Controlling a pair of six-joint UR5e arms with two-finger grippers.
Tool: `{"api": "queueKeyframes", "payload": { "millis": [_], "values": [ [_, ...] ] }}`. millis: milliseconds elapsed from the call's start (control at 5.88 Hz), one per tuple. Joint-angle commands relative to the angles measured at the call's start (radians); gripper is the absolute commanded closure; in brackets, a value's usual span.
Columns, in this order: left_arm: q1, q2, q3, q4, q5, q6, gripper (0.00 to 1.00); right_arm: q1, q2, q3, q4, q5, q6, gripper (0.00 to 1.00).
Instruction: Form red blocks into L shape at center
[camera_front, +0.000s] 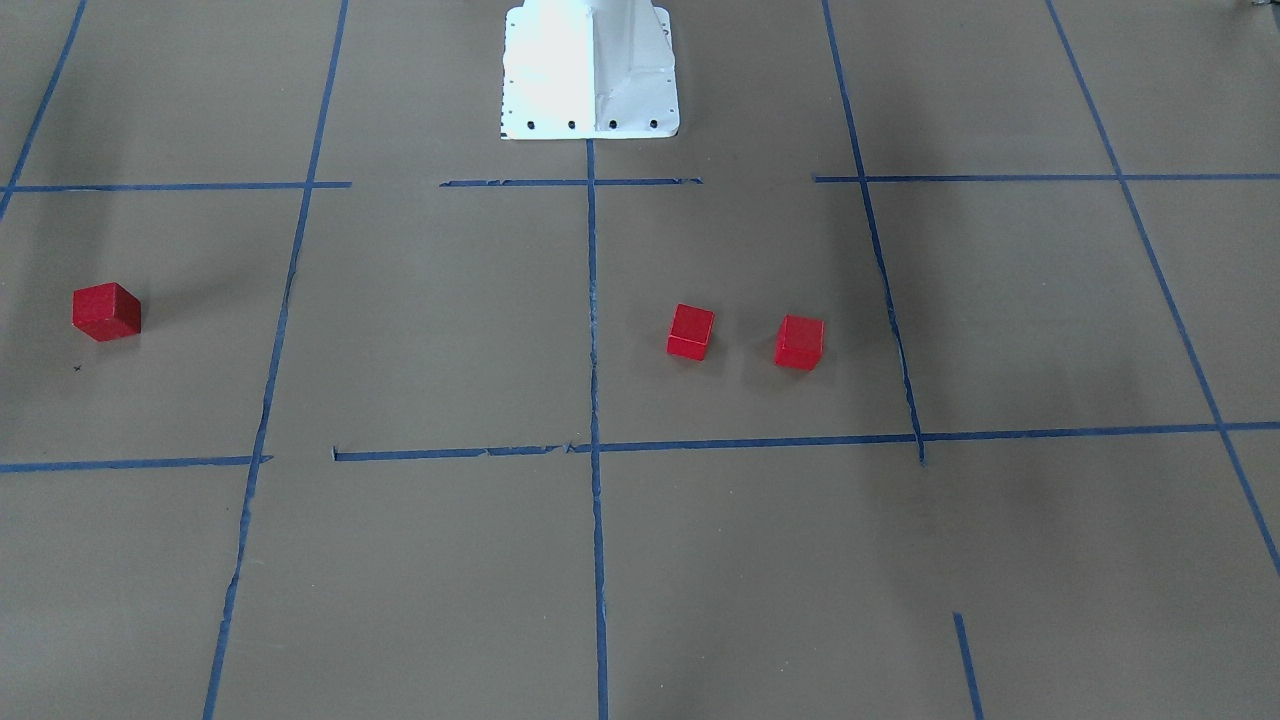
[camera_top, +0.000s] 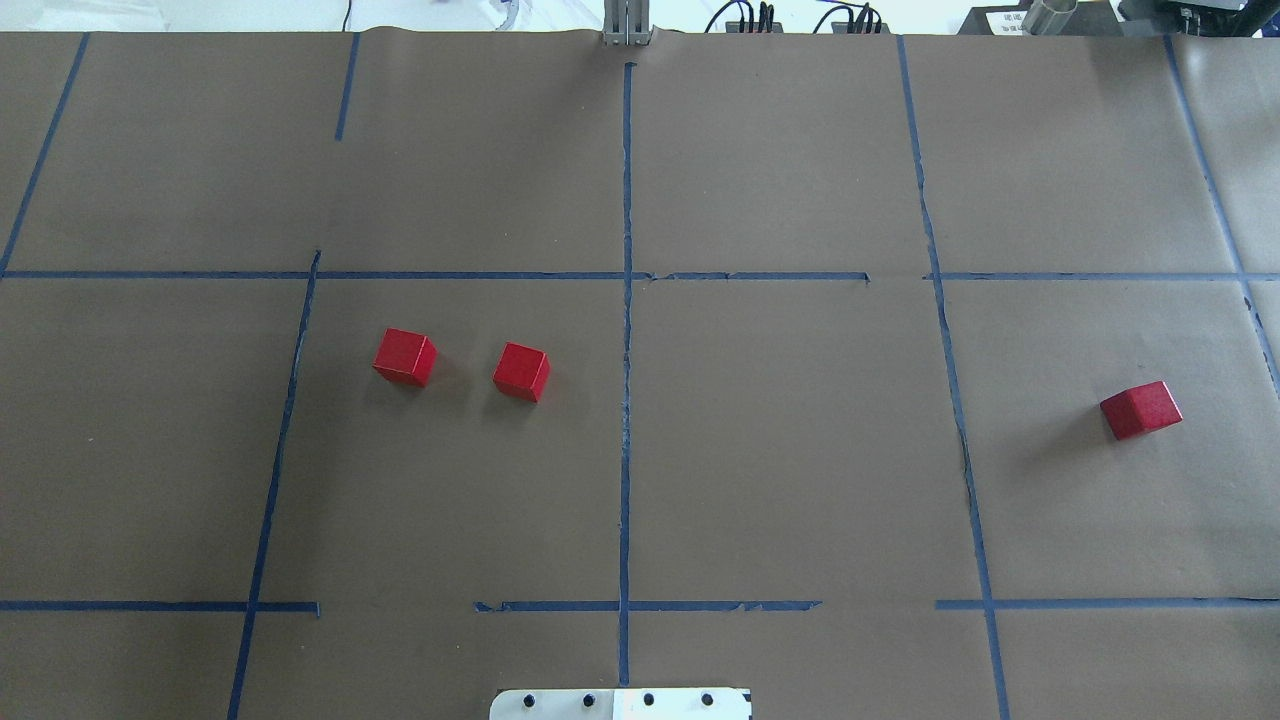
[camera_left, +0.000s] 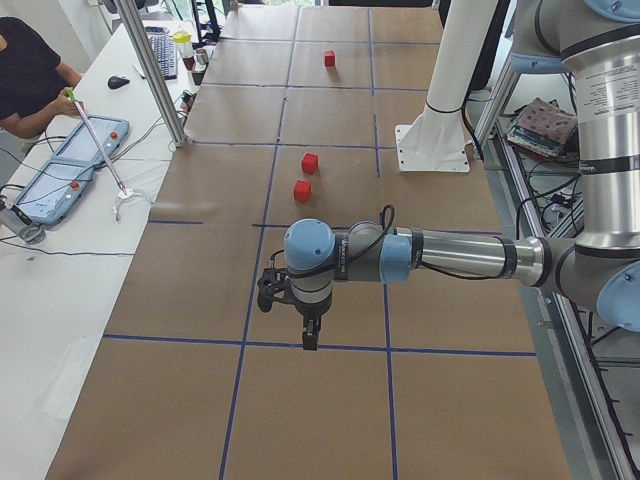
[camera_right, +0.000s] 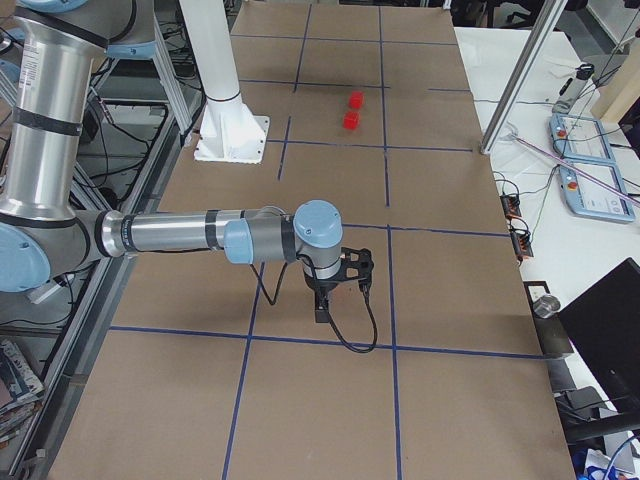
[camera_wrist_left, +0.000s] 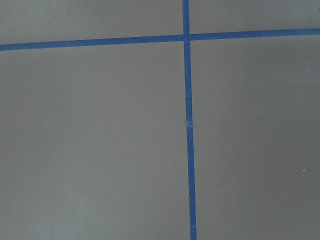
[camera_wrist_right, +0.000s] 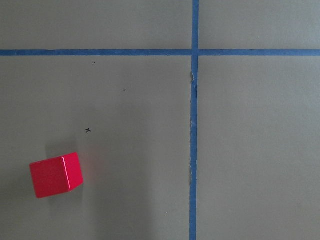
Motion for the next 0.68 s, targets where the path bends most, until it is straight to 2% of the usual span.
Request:
{"api": "queueKeyframes", "payload": {
  "millis": [0, 510],
  "values": [
    [0.002, 0.032, -0.003, -0.034, -0.004, 0.030, 0.00, 0.000, -0.012, 0.002, 0.001, 0.001, 0.000, 0.00],
    [0.002, 0.041, -0.008, -0.049, -0.013, 0.030, 0.00, -0.002, -0.012, 0.006, 0.002, 0.003, 0.005, 0.00]
  ]
}}
